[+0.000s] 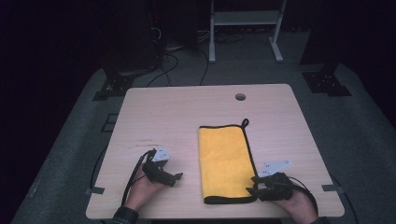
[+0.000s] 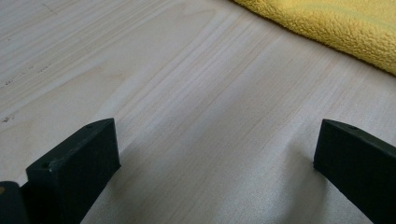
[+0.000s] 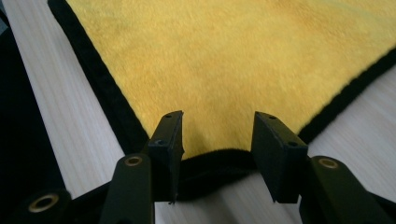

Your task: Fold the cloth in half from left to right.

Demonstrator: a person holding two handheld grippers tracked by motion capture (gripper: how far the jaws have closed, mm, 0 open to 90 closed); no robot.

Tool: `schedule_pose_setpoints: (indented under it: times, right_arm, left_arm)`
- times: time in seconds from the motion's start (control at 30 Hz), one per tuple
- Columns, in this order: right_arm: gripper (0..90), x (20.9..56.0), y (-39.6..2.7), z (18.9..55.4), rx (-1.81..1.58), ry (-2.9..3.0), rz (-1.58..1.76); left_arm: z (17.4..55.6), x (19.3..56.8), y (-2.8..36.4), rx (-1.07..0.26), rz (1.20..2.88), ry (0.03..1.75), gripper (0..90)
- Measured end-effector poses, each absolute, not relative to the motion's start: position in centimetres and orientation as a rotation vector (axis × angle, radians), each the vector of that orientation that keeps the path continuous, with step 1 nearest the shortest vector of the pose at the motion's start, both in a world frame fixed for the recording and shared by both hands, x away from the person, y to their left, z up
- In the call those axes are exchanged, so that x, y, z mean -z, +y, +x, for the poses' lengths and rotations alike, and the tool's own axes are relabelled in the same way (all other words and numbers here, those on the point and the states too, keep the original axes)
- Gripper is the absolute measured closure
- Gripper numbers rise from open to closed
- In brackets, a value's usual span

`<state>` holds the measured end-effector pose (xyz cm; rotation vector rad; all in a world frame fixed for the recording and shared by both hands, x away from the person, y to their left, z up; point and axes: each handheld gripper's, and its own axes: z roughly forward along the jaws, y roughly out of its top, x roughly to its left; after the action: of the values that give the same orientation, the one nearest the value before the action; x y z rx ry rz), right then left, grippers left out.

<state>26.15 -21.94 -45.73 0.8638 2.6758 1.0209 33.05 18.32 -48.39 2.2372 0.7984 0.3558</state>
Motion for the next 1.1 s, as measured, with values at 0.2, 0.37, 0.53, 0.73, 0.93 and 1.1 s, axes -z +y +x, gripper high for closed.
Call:
schedule_pose_setpoints:
  times: [0.2, 0.37, 0.53, 0.73, 0.93, 1.1]
  right_arm:
    - [56.6, 46.2, -23.2, 25.6, -0.974, 2.69, 0.876]
    - [54.6, 45.7, -23.3, 25.7, -1.027, 2.664, 0.842]
    - [51.5, 45.7, -23.4, 25.8, -1.05, 2.663, 0.837]
    - [48.4, 45.8, -23.2, 25.9, -1.063, 2.671, 0.83]
    - [46.9, 45.8, -23.1, 26.0, -1.069, 2.671, 0.811]
    - [46.4, 45.4, -23.0, 27.3, -1.082, 2.641, 0.814]
  left_arm:
    - [33.0, 48.4, 18.3, -0.356, 2.237, 0.799, 0.0]
    - [32.9, 48.3, 18.2, -0.337, 2.23, 0.798, 0.0]
    - [31.9, 47.2, 16.9, -0.301, 2.2, 0.724, 0.0]
    - [30.3, 45.9, 14.2, -0.232, 2.155, 0.608, 6.1]
    - [29.3, 45.7, 11.9, -0.207, 2.176, 0.518, 14.6]
    - [30.3, 45.2, 11.2, -0.219, 2.172, 0.523, 24.4]
